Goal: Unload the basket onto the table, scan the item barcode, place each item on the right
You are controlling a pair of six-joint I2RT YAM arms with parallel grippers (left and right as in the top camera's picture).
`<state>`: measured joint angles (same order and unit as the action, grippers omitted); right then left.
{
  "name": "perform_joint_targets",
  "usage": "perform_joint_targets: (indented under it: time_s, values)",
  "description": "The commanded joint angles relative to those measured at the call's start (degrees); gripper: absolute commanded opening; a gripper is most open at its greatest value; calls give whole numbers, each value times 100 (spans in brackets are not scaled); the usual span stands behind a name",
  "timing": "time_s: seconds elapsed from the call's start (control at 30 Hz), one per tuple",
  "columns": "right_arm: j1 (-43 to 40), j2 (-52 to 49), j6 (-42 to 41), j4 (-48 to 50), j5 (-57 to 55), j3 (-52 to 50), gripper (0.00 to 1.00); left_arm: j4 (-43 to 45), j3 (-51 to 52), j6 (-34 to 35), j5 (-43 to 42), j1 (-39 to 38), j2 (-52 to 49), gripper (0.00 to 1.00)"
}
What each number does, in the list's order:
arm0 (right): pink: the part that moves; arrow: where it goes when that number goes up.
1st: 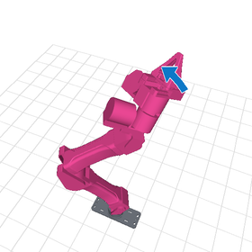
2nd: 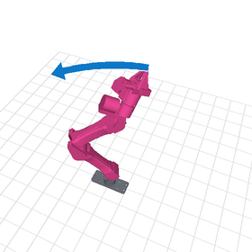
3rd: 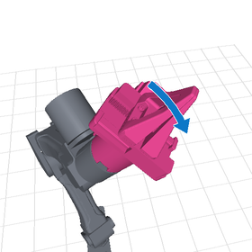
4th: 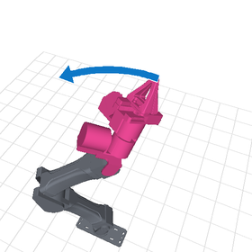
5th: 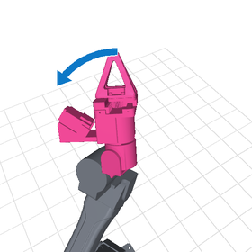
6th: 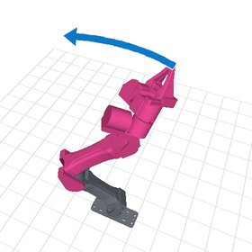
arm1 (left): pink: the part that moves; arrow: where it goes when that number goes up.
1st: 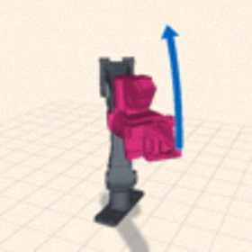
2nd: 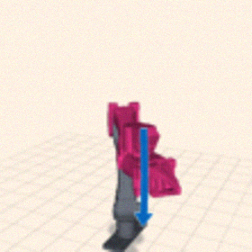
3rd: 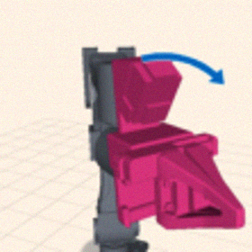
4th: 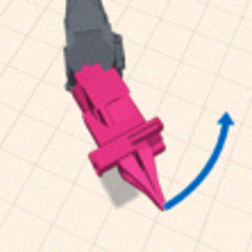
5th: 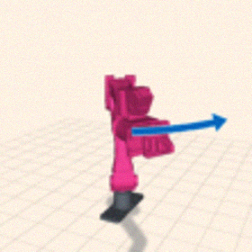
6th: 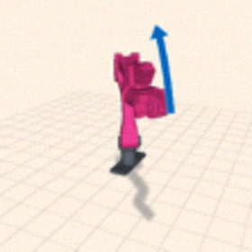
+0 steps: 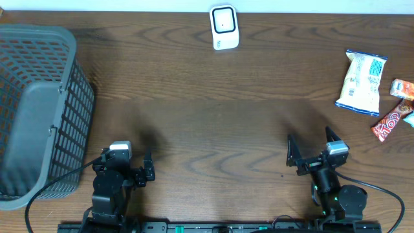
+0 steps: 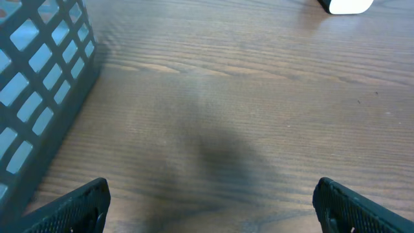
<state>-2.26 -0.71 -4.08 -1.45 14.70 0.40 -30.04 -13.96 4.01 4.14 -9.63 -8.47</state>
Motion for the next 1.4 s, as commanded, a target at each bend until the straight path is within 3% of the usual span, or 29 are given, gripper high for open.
perform_joint_targets:
  time_s: [0.0, 1.37]
  values:
    - [55, 44, -13, -177, -221, -9, 99, 7, -83, -96, -52, 13, 35, 99]
    - [48, 42, 138, -264, -1305, -9, 99, 7, -83, -96, -52, 13, 35, 99]
